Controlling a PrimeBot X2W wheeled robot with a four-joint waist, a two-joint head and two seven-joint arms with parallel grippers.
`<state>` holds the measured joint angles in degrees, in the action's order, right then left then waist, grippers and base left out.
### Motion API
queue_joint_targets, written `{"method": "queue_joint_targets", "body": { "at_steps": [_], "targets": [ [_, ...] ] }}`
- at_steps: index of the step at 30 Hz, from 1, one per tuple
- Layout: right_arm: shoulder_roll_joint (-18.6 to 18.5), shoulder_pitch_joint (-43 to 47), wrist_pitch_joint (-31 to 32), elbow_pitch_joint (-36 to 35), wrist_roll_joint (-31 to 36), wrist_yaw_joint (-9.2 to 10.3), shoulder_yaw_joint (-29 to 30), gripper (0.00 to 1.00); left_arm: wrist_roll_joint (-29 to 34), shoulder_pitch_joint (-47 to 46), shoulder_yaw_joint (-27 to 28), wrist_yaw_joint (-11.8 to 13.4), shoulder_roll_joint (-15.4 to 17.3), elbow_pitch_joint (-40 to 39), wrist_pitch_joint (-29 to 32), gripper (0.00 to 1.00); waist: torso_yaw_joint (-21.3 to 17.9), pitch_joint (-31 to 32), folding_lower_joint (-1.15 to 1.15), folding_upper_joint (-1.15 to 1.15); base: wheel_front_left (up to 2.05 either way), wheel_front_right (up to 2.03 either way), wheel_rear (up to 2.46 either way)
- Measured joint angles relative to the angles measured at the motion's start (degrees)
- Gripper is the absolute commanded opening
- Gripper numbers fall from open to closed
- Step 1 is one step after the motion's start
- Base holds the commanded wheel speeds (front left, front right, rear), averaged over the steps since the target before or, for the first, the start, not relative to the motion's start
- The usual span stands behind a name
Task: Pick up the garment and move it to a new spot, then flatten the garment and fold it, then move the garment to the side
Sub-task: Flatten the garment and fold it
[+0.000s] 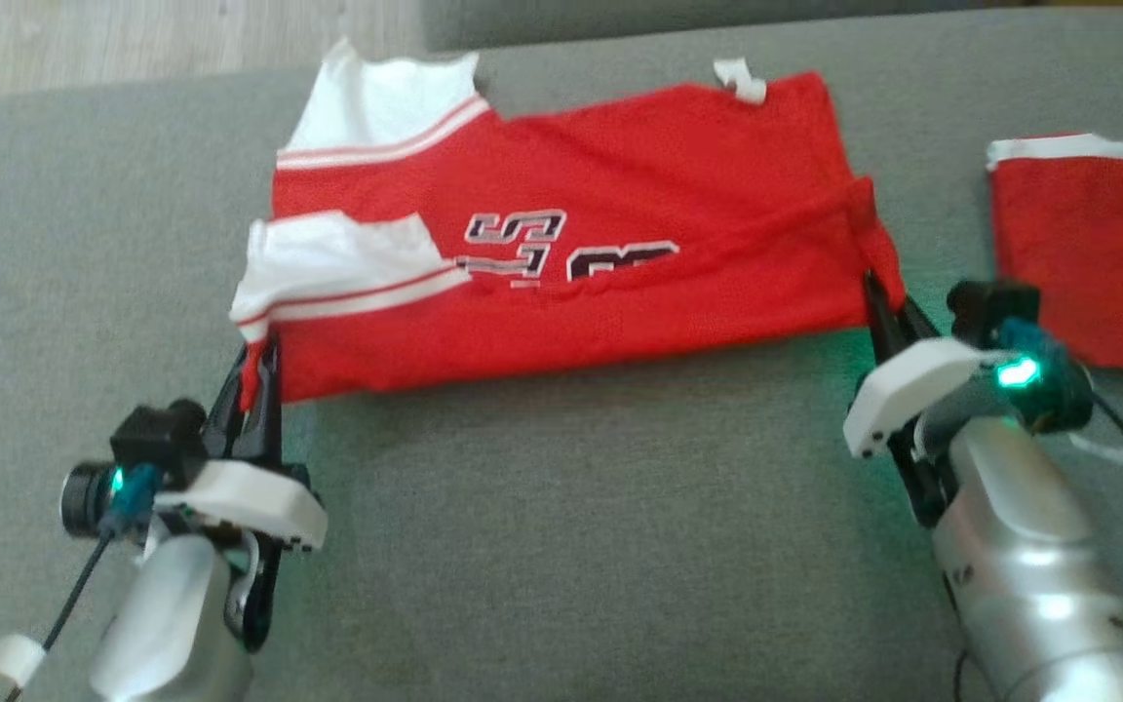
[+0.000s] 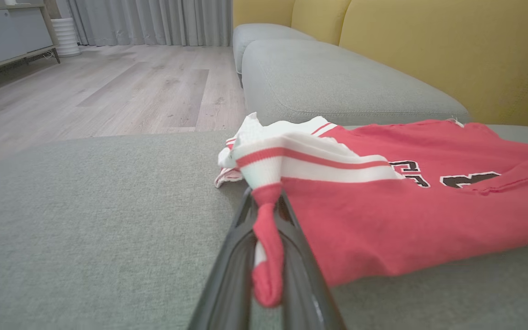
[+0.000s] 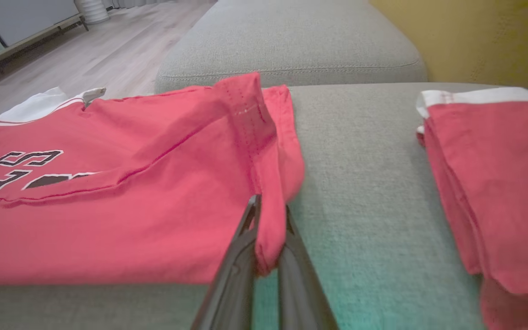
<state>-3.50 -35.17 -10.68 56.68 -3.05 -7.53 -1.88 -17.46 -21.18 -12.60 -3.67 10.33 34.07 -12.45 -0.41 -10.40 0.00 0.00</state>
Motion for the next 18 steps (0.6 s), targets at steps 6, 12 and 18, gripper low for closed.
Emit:
{"method": "queue_joint_targets", "body": {
  "at_steps": [6,12,18],
  "targets": [
    [0.03,5.36,0.07,-2.91,-1.32,0.00,-0.11,0.00,-0.92,4.67,0.14,0.45,0.25,-2.71,0.92,0.00,-1.07,3.13,0.00,0.00,0.00,0.00,0.00],
    [0.21,12.35,3.19,-8.75,-2.66,0.00,0.37,0.00,-1.86,12.40,0.11,1.60,0.79,-8.48,3.55,0.00,-1.95,6.50,-0.01,0.00,0.00,0.00,0.00],
    [0.53,20.03,8.73,-17.39,-3.63,0.00,2.25,0.00,-2.93,19.89,-0.65,2.50,1.25,-15.56,8.84,0.00,-2.12,8.87,-0.01,0.00,0.00,0.00,0.00]
  ]
}}
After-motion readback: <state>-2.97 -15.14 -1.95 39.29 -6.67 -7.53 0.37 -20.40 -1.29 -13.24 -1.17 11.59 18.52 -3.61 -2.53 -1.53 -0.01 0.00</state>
